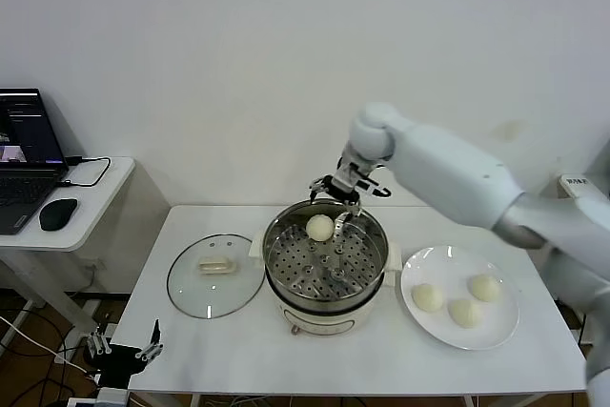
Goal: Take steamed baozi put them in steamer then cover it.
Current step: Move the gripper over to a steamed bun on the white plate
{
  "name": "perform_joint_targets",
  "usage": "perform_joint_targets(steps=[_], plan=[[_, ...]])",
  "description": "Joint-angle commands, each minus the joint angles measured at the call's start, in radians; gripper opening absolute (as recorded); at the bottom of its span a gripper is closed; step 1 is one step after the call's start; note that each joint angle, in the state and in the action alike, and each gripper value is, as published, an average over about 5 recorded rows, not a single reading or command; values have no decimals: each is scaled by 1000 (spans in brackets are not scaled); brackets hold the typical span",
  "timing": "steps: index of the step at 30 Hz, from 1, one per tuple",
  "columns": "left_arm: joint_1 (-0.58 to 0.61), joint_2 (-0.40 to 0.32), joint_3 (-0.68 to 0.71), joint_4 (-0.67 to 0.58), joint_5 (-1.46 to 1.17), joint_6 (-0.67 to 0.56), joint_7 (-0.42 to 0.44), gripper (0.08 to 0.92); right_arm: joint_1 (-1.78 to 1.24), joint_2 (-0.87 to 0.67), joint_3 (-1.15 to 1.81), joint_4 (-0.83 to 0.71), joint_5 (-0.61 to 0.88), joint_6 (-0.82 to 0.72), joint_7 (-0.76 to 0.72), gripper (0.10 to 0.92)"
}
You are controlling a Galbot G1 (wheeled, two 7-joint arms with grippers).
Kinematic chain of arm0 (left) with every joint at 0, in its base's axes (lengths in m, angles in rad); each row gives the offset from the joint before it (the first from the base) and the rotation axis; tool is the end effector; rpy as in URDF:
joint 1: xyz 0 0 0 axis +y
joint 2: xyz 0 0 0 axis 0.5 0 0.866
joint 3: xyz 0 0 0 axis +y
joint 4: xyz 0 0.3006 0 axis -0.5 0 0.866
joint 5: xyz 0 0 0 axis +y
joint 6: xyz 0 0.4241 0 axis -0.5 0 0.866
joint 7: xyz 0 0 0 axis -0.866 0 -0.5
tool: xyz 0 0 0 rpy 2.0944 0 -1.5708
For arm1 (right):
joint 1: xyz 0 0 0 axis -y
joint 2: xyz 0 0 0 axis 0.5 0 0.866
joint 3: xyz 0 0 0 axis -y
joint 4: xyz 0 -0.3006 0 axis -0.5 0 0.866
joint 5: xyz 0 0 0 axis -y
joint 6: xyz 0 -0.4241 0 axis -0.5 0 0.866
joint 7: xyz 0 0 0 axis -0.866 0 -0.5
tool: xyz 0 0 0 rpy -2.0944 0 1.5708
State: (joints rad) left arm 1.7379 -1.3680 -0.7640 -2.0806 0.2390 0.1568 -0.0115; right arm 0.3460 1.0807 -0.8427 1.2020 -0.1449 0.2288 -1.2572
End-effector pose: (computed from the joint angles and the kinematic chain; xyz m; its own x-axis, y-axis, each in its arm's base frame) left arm 0.2300 0.1052 -0.2861 -0.9451 -0.1929 0.2636 -0.0292 0.8536 0.5202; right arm 0.5875 0.1283 -0.0238 -0.1993 -0.3105 0.9294 -0.5712 -0.7339 -0.3676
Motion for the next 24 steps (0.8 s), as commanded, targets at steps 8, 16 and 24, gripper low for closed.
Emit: perform_joint_targets(steps=[8, 16, 24], plan=[[18, 13, 24, -44, -31, 17, 8, 823, 41, -506, 26, 307, 278, -674, -98, 823], [29, 12, 28, -54, -27, 18, 6, 823, -156, -606, 147, 360, 125, -692, -113, 823], [43, 6, 34, -50, -20, 18, 5, 823, -382, -595, 270, 324, 35, -635, -104, 823]])
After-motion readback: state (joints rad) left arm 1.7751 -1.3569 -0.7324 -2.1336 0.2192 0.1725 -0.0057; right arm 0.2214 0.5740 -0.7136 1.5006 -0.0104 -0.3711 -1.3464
